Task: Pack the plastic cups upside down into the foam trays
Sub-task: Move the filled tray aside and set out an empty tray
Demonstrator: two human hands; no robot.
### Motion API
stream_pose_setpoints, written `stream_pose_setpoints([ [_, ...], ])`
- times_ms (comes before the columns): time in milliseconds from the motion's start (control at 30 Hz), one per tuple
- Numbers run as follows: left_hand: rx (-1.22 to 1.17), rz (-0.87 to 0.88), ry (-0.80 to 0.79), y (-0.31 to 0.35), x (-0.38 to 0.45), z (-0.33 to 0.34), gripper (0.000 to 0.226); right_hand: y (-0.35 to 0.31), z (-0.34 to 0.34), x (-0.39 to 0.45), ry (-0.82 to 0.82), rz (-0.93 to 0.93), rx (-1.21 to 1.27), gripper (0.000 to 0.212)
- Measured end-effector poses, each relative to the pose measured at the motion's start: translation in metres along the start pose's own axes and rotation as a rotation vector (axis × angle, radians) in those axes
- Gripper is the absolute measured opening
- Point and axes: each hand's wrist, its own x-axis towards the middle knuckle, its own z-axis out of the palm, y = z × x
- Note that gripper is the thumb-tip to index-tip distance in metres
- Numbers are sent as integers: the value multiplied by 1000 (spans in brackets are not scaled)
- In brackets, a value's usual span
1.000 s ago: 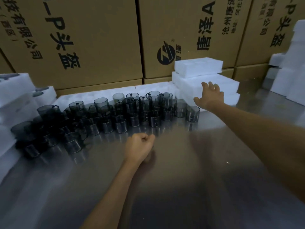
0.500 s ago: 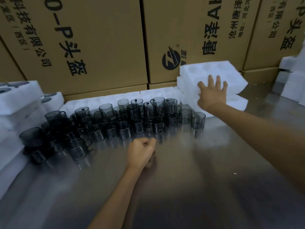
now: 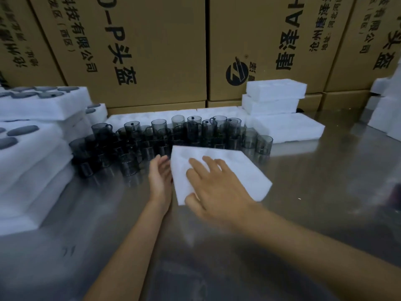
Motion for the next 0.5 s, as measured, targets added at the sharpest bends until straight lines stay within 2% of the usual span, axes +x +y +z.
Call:
stream_pose_setpoints([
  [133, 176, 54, -82, 13, -15, -25, 26, -23, 17, -11, -86, -64, 42, 49],
  [200, 354, 75, -103, 21, -18, -39, 21, -31, 24, -10, -47, -127, 122, 41],
  [267, 455, 126, -96, 24, -17, -51, 25, -36, 28, -5, 16, -167, 261, 34],
  [333, 507, 254, -1, 28, -14, -57, 22, -38, 25, 2, 79, -103, 474, 29],
  [400, 570, 430, 191, 30, -4, -60, 21, -31, 21, 12, 181, 47, 663, 23],
  [467, 624, 517, 373, 33, 7, -66, 29, -14, 17, 19, 348, 193, 725, 14],
  [500, 644, 503, 427, 35, 13, -71, 38, -1, 18, 22, 410, 262, 691, 11],
])
